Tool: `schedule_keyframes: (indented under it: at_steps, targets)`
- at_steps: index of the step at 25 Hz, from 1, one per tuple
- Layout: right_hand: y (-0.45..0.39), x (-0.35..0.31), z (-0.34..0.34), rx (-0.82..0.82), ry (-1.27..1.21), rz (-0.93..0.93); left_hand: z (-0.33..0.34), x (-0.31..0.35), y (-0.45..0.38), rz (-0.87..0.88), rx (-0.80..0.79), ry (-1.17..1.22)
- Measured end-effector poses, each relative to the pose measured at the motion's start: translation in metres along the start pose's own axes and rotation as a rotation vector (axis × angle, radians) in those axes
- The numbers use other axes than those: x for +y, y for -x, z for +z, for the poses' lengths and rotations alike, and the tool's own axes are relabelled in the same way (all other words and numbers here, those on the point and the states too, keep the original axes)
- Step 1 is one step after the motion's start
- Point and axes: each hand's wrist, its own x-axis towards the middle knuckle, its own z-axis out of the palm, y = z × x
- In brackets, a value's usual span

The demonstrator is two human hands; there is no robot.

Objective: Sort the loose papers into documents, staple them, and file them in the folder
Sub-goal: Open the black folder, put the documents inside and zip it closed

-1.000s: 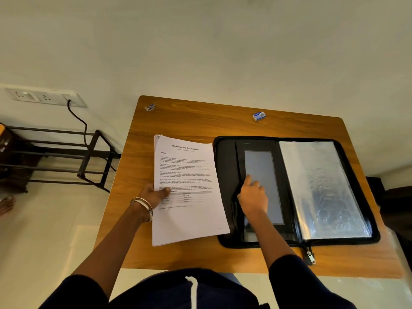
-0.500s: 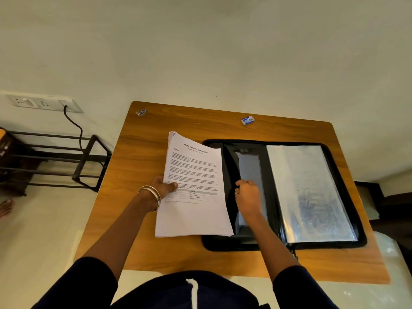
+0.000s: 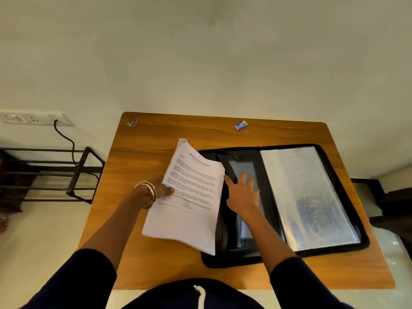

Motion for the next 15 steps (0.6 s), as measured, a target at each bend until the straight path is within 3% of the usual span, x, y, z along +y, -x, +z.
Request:
schedule_keyframes:
  at_steps: [8, 15]
  targets:
    - [-0.070, -0.033, -0.006, -0.058, 0.177, 0.045, -0.015, -0.021, -0.021, 0.004, -0.096, 0.085]
    - [-0.078, -0.051, 0.011, -0.086, 0.104, 0.197, -0.018, -0.026, -0.038, 0.031, -0.137, 0.153]
